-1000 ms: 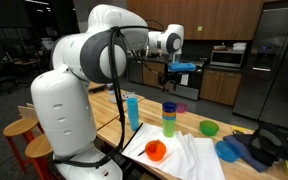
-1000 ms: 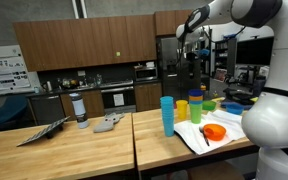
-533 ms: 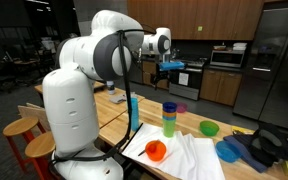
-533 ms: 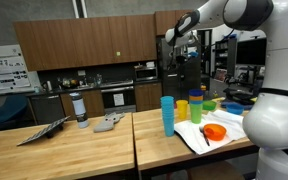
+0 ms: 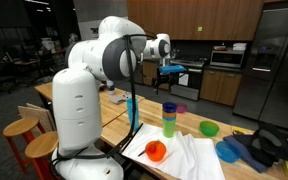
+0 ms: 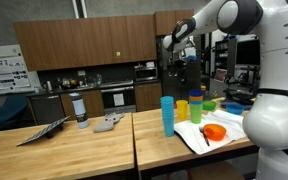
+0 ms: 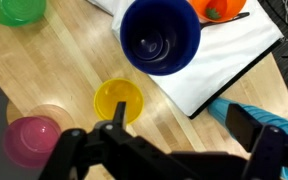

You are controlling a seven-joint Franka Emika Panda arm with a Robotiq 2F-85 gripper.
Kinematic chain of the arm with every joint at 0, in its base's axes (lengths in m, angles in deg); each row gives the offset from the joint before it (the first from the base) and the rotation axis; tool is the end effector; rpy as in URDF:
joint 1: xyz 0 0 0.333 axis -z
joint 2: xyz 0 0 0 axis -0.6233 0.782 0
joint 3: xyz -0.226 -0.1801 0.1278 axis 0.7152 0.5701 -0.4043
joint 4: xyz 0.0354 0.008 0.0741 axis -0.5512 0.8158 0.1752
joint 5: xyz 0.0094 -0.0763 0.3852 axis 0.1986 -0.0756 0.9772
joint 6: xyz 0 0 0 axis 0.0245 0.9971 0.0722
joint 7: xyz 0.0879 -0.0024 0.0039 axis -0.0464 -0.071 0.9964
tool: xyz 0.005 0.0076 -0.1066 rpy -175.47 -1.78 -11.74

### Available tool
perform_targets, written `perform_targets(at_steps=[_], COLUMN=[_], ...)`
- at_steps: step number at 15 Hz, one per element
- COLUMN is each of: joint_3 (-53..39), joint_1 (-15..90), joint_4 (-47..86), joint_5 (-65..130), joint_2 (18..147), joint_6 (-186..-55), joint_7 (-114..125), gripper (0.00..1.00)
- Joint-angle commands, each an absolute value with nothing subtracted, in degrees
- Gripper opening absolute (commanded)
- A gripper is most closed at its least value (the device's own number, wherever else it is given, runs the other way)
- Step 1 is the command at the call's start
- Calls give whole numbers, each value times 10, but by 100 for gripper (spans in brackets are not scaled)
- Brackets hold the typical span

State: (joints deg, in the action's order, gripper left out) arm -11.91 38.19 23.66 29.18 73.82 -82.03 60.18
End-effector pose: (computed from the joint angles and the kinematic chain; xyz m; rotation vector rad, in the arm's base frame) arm 0.5892 0.0015 0.5041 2.7709 1.3631 -0.2654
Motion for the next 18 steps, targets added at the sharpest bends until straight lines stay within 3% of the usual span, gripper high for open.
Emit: perform_targets(at_steps=[1, 11, 18], joint_3=[-122, -123, -86], joint_1=[385, 389, 449], joint_4=[222, 232, 272], joint_5=[282, 291, 298], joint_2=[753, 752, 748], joint_6=[-808, -818, -845], joint_7=[599, 601, 707], gripper=[100, 100, 100])
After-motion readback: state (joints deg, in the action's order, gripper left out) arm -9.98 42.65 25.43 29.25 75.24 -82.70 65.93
